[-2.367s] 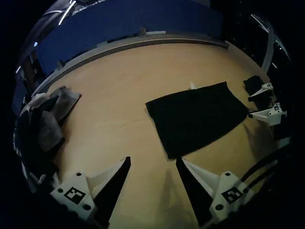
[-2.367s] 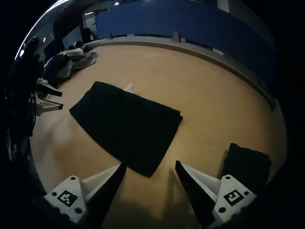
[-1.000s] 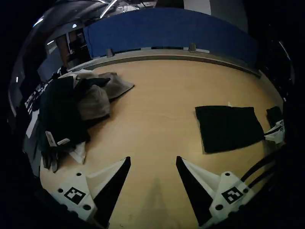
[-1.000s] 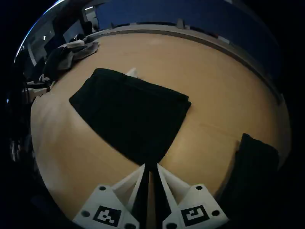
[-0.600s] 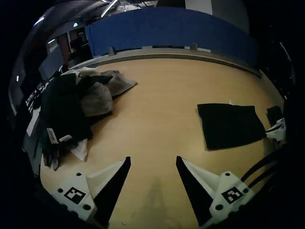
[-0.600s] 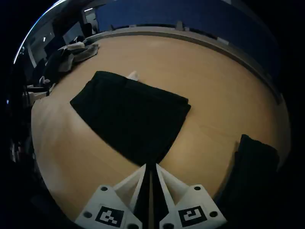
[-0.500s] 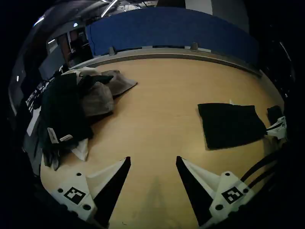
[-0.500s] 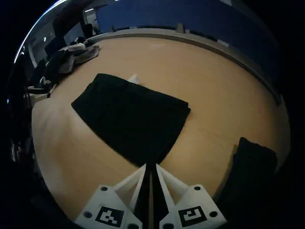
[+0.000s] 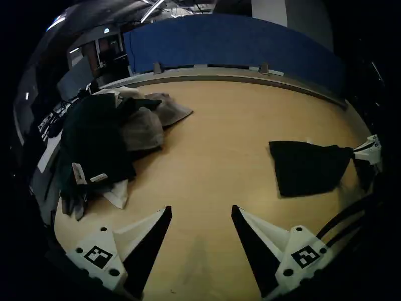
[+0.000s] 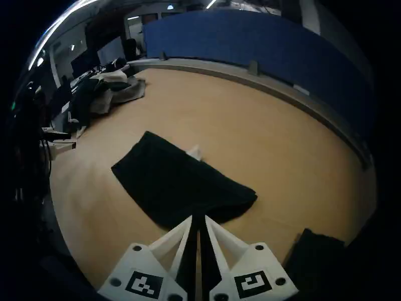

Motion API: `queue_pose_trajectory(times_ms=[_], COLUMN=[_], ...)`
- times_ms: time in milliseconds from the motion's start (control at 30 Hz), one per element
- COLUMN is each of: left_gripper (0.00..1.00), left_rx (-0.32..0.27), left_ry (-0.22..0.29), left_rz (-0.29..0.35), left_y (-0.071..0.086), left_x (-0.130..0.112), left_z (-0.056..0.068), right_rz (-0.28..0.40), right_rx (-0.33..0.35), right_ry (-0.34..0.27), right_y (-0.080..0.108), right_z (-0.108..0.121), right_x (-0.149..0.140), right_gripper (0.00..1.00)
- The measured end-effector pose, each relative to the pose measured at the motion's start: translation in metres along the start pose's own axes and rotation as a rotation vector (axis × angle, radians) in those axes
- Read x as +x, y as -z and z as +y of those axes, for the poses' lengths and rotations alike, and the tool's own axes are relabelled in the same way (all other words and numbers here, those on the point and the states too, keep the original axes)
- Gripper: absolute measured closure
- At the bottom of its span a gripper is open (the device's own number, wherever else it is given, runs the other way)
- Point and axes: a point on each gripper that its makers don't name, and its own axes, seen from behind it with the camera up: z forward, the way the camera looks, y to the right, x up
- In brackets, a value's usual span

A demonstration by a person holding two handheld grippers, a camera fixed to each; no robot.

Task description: Fold towel

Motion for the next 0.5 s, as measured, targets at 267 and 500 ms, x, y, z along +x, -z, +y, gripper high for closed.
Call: queue_pose_trajectory(times_ms=[267, 500], left_gripper=[0.12, 0.12], left_rx=[0.023, 0.044], left_ry=[0.049, 0.084], left_rz=[0.008, 0.013], left_y=[0.011, 0.019], left_x=[-0.006, -0.013], left_z=[-0.024, -0.045], right_rz=[0.017, 0.010], right_rx=[0.045, 0.101], right_ry=[0.096, 0.168], right_y=[-0.020, -0.039], right_z=[-0.032, -0.071], right_x=[0.050, 0.074], right_gripper=[0.97, 0.97])
